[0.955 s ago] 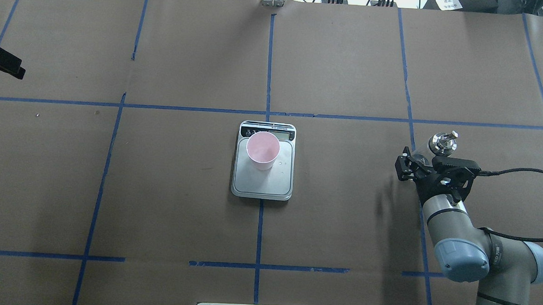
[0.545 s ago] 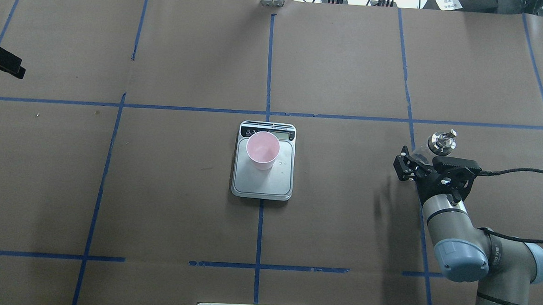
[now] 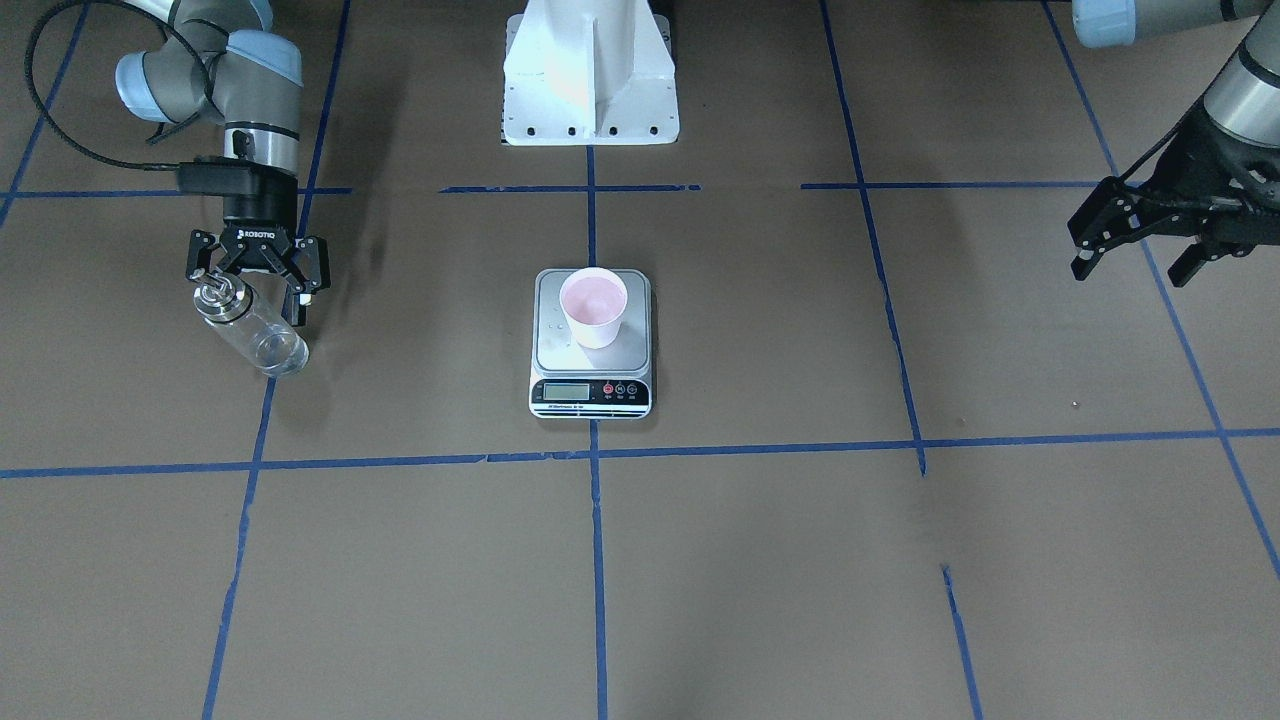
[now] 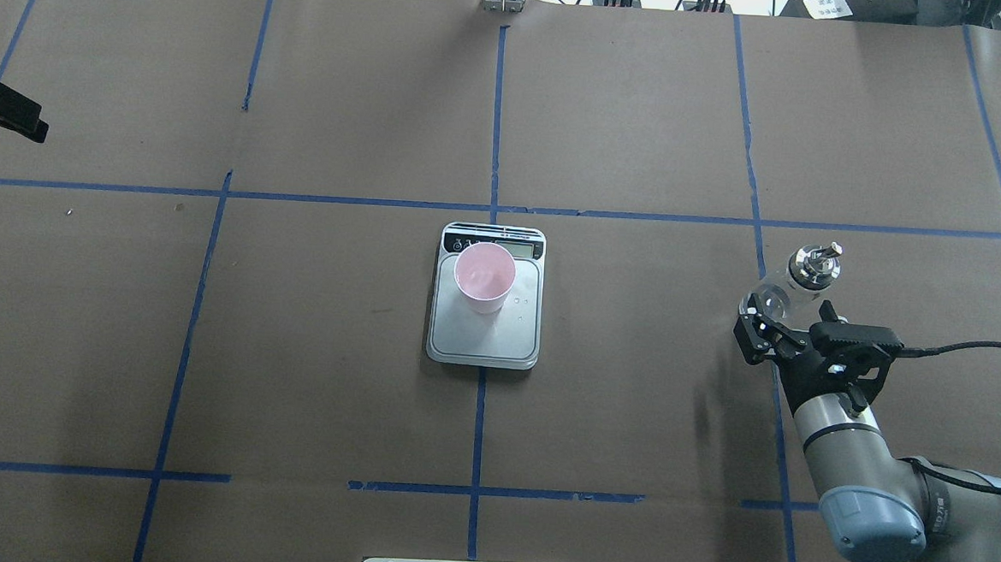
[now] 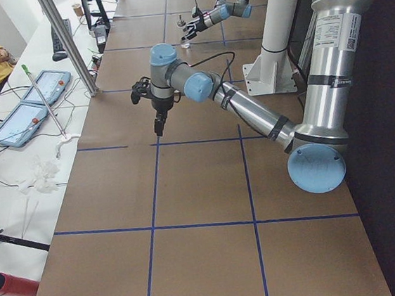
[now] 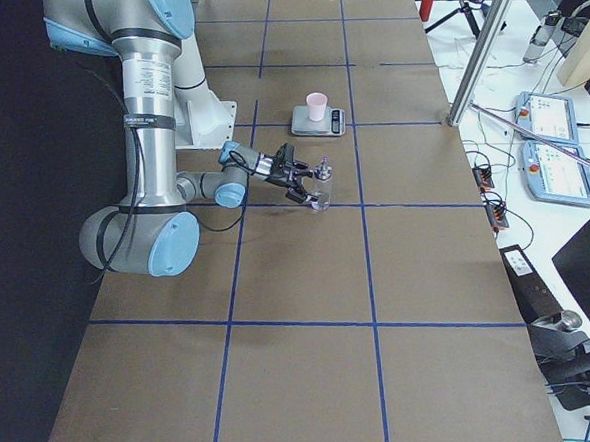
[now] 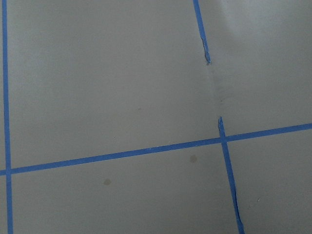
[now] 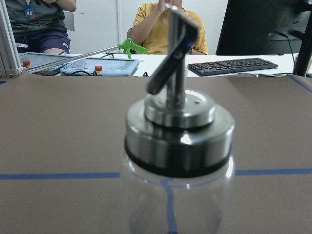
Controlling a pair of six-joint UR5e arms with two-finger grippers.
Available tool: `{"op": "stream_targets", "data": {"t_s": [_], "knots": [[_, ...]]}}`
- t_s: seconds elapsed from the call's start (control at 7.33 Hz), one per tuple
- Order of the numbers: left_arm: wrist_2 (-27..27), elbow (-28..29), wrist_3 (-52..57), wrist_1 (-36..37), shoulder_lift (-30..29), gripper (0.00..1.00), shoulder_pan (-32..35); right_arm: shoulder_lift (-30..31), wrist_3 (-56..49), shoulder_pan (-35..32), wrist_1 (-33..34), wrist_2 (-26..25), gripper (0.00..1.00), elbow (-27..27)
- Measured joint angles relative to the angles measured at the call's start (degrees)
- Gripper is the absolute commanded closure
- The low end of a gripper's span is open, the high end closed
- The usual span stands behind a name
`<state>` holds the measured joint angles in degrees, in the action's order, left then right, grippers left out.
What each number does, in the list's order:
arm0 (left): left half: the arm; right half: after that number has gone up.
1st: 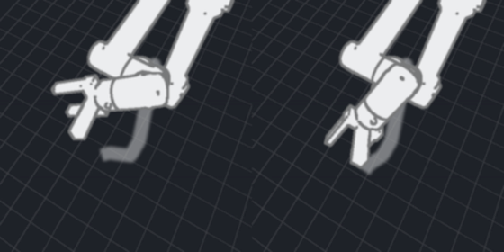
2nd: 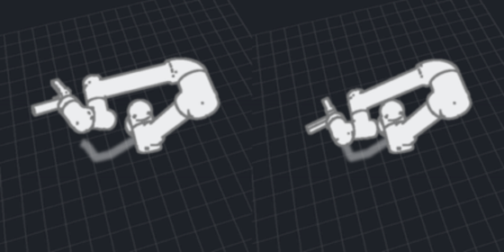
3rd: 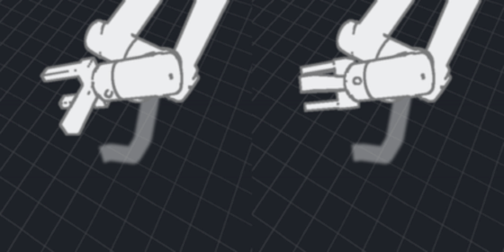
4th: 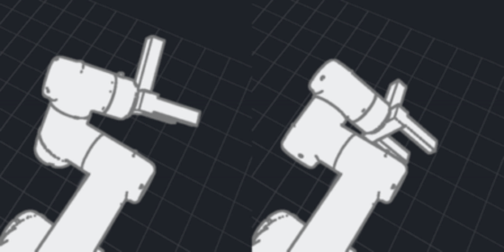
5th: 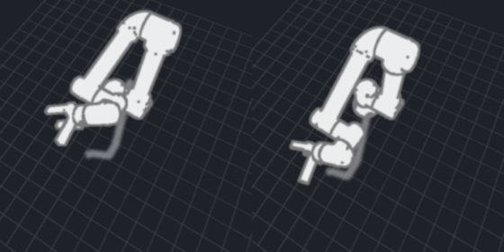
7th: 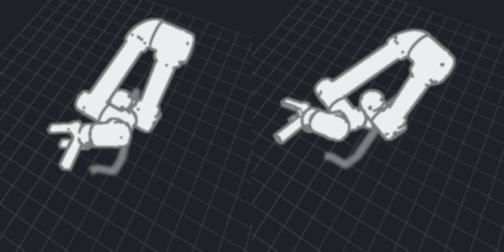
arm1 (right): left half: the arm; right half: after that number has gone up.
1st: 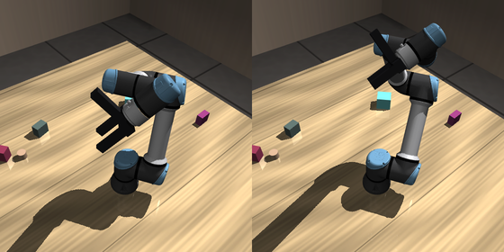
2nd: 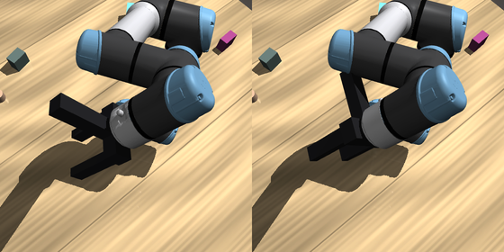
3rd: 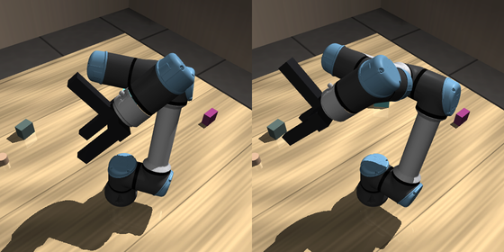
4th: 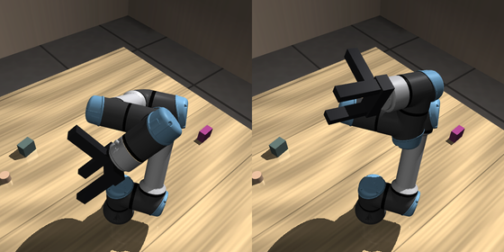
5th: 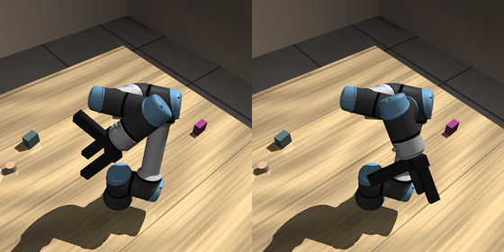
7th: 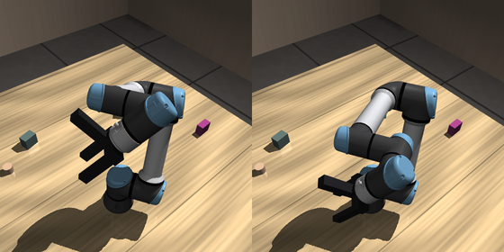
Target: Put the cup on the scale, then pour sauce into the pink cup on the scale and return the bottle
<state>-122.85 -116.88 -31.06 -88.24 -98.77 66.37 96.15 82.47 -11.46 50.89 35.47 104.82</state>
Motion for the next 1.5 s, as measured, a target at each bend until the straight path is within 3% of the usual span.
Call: {"op": "stream_targets", "data": {"t_s": [0.41, 0.95, 1.23, 1.5], "knots": [[-0.02, -0.04, -0.22, 0.03, -0.01, 0.00, -0.02, 6.77, 0.14, 3.49, -0.97, 0.04, 0.00, 4.35], [-0.26, 0.34, 0.41, 0.07, 0.11, 0.00, -0.02, 19.93, -3.43, 3.02, -18.57, 13.38, 0.00, 4.81], [-0.31, 0.48, 0.71, 0.05, 0.27, 0.00, -0.01, 20.90, -9.55, -4.66, -23.72, 25.24, 0.00, 2.64], [-1.28, 0.41, 1.62, 0.04, 0.56, 0.00, 0.15, 20.01, -19.05, -18.79, -27.18, 42.15, 0.00, 0.21]]}}
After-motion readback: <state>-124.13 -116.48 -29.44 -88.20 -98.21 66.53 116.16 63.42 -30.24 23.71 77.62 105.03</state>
